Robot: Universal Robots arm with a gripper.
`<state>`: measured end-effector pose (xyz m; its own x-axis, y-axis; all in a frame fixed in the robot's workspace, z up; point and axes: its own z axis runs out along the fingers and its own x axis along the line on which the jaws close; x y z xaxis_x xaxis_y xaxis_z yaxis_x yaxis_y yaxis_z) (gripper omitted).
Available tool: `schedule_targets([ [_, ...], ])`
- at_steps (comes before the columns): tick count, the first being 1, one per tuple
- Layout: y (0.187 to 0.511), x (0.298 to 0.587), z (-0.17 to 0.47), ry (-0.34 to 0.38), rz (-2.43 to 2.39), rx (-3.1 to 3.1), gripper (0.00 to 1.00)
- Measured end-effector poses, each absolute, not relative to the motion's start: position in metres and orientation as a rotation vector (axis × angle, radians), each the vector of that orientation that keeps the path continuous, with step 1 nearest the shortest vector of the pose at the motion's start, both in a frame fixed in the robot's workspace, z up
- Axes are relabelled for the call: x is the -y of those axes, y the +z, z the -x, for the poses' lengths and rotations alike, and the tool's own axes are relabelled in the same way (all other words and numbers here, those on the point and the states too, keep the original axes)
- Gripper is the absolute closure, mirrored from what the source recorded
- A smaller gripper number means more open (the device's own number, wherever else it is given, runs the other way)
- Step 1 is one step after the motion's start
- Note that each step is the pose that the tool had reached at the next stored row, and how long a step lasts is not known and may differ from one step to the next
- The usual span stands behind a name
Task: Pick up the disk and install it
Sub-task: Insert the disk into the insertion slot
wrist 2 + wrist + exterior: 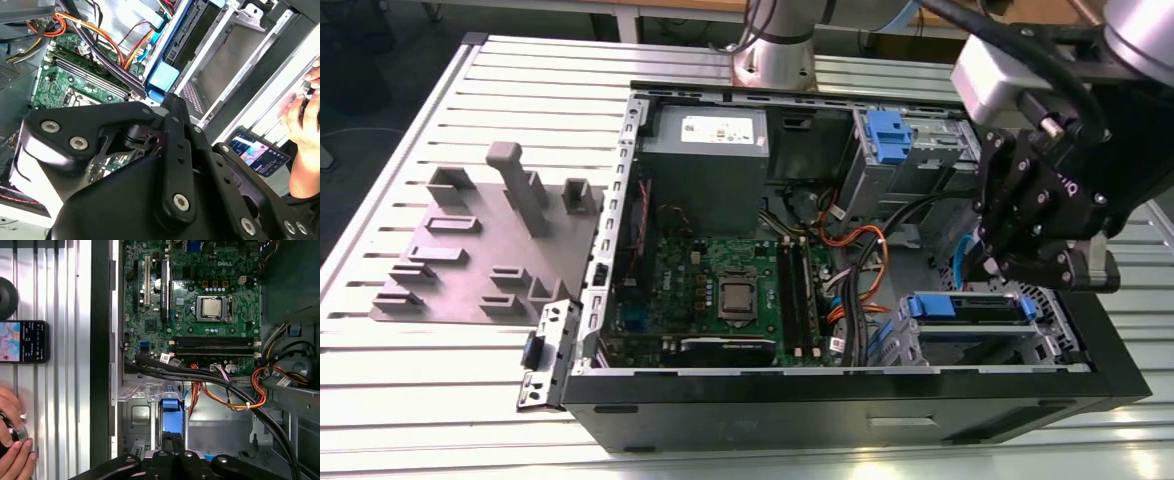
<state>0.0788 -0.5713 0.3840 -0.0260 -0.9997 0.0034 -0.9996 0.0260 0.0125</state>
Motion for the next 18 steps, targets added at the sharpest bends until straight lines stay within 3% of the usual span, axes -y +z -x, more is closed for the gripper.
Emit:
schedule_targets([
  [18, 0.36, 0.571, -0.079, -0.007, -2.186, 2.244, 0.89],
])
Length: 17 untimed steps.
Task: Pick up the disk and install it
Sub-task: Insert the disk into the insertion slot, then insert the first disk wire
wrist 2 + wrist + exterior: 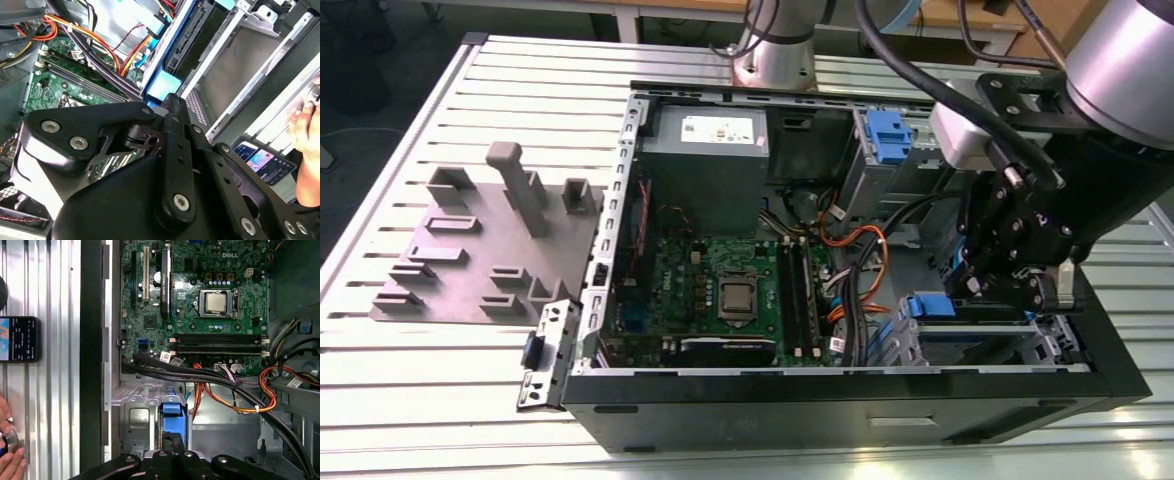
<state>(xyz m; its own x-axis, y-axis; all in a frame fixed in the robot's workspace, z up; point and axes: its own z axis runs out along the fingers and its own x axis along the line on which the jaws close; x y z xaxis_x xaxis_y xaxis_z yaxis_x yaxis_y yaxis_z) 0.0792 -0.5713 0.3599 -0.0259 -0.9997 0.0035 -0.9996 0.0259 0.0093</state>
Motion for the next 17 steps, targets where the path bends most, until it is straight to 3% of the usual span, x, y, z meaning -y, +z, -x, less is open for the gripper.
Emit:
schedule_targets([
  [17, 0.3598, 0.5713, -0.0791, 0.005, -2.192, 2.249, 0.89],
])
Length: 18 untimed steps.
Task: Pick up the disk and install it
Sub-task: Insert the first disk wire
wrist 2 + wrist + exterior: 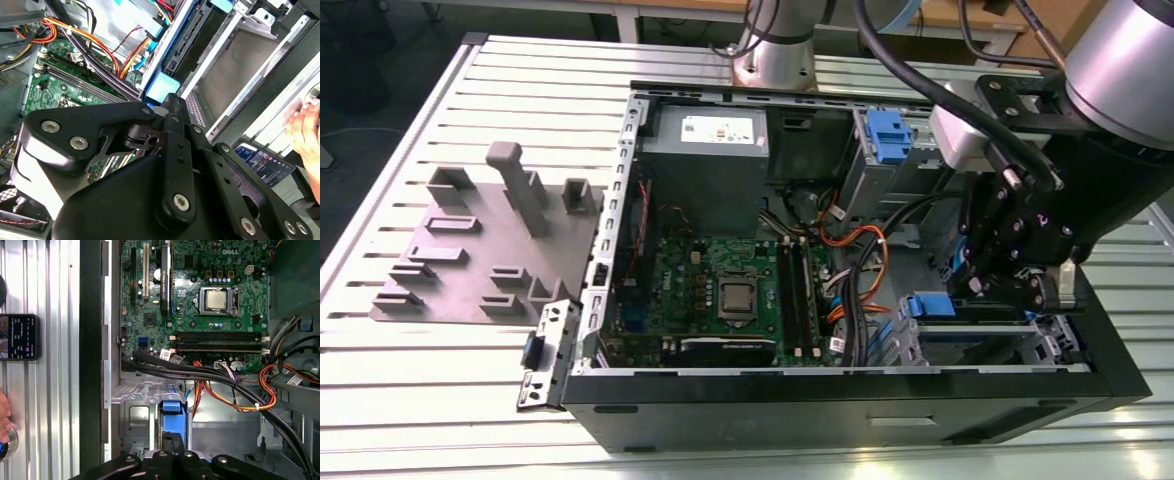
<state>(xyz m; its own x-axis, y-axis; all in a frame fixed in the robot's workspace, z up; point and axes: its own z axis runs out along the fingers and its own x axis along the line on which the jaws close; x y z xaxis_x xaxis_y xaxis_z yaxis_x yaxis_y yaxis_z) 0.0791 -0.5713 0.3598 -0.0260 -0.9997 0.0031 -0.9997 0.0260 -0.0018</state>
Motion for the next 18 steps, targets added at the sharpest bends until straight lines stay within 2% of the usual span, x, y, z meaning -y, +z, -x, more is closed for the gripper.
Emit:
schedule_targets([
  [18, 0.3598, 0.5713, -0.0791, 0.017, -2.197, 2.255, 0.89],
])
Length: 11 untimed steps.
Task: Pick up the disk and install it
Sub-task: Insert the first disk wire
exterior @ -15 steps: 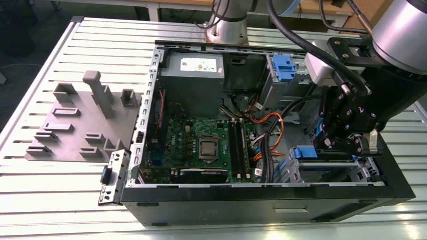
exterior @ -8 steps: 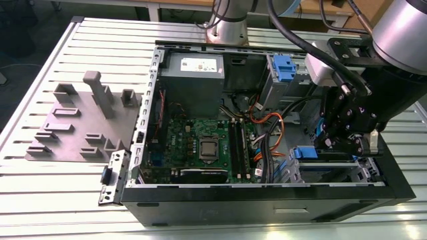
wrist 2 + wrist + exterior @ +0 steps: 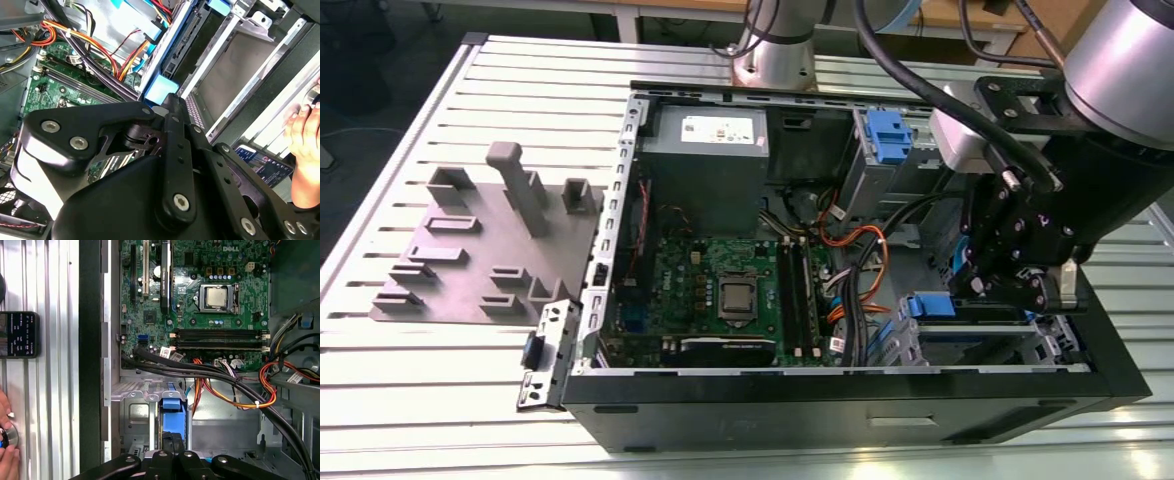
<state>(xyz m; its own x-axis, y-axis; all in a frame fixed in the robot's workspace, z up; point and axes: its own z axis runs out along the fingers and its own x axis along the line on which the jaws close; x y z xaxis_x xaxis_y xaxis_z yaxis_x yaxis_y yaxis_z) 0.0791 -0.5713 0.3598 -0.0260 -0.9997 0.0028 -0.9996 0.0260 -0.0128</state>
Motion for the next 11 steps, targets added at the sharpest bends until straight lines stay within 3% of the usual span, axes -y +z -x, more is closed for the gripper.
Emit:
schedule_targets([
  [11, 0.359, 0.571, -0.099, -0.009, 2.191, -2.249, 0.89],
])
